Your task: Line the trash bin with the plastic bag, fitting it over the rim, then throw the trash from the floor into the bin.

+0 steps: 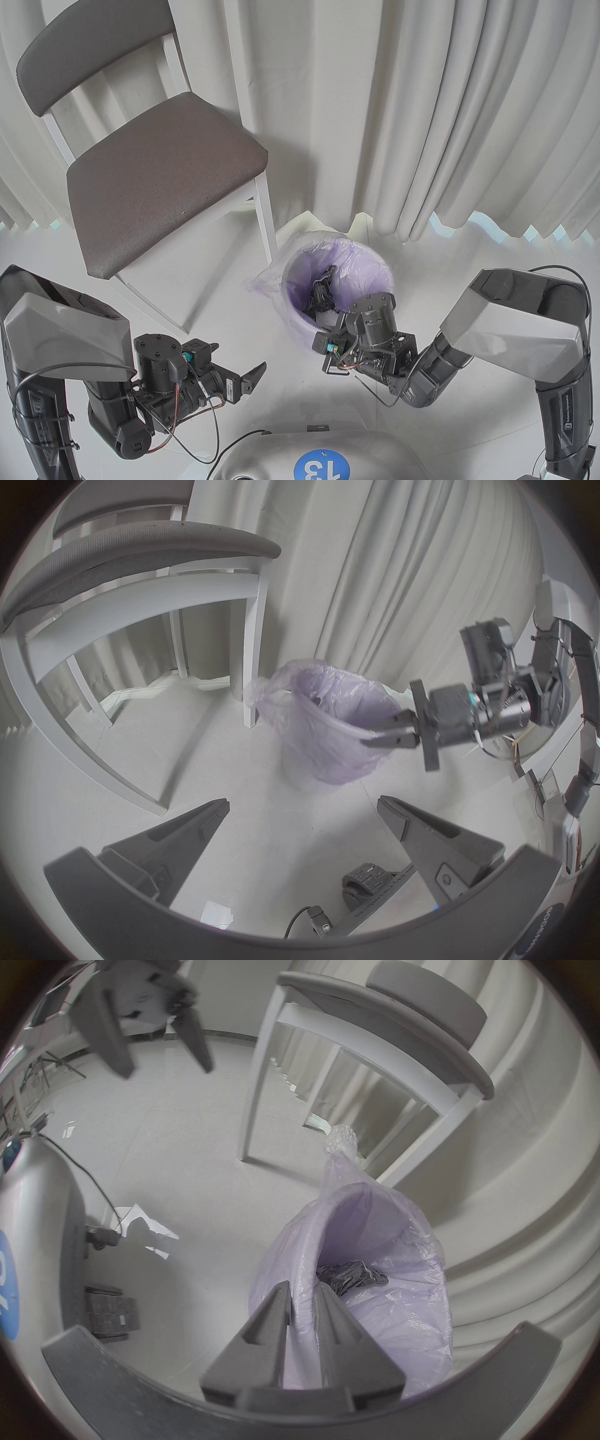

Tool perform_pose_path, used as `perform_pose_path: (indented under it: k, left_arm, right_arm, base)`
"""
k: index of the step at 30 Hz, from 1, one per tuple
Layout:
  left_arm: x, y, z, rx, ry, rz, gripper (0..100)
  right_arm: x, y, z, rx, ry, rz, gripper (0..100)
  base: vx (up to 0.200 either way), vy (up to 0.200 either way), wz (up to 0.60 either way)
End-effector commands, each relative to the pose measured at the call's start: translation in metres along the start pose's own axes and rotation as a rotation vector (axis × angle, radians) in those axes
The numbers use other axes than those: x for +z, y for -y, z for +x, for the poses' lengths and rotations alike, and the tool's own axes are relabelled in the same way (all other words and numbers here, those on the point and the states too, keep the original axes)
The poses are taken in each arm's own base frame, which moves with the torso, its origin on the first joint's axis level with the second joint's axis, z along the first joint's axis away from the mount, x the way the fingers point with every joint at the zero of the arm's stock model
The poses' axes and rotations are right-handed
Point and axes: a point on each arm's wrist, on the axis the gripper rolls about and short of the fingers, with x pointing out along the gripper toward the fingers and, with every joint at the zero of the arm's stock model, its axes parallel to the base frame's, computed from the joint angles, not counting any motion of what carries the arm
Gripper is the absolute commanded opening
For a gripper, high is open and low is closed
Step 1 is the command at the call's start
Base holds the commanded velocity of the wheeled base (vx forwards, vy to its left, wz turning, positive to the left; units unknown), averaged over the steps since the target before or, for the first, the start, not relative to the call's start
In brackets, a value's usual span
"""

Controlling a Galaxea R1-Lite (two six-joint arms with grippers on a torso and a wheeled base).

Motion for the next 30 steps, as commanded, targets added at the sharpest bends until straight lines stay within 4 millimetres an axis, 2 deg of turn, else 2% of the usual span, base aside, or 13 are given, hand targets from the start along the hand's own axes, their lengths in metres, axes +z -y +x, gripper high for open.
perform_pose_path:
  k: [1, 5, 14, 15, 21, 24, 28, 30]
  left_arm:
    - [0.004, 0.0, -0.001, 0.0, 0.024, 0.001, 100]
    - [0.005, -0.001, -0.001, 0.018, 0.03, -0.001, 100]
    - [0.012, -0.02, -0.001, 0.074, 0.064, -0.023, 100]
    - [0.013, -0.022, 0.0, 0.079, 0.069, -0.025, 100]
    - [0.013, -0.032, 0.006, 0.088, 0.077, -0.05, 100]
    - [0.011, -0.041, 0.011, 0.085, 0.076, -0.065, 100]
    - [0.008, -0.043, 0.014, 0.077, 0.07, -0.098, 100]
    - [0.007, -0.042, 0.021, 0.055, 0.073, -0.148, 100]
  right_arm:
    - [-0.001, -0.022, -0.014, 0.054, -0.002, -0.023, 0]
    - [-0.003, -0.034, -0.023, 0.079, -0.003, -0.037, 0]
    - [-0.016, -0.051, -0.033, 0.133, -0.036, -0.06, 0]
    - [-0.016, -0.051, -0.033, 0.131, -0.034, -0.058, 100]
    - [-0.016, -0.05, -0.037, 0.128, -0.026, -0.055, 100]
    - [-0.014, -0.053, -0.049, 0.14, -0.009, -0.058, 100]
    - [-0.01, -0.051, -0.059, 0.143, 0.019, -0.058, 100]
    - [-0.006, -0.046, -0.074, 0.136, 0.041, -0.054, 100]
  base:
    - [0.0, 0.0, 0.0]
    - [0.0, 0.0, 0.0]
    - [0.0, 0.0, 0.0]
    - [0.0, 0.0, 0.0]
    - [0.0, 0.0, 0.0]
    - [0.0, 0.0, 0.0]
    - [0.0, 0.0, 0.0]
    - [0.0, 0.0, 0.0]
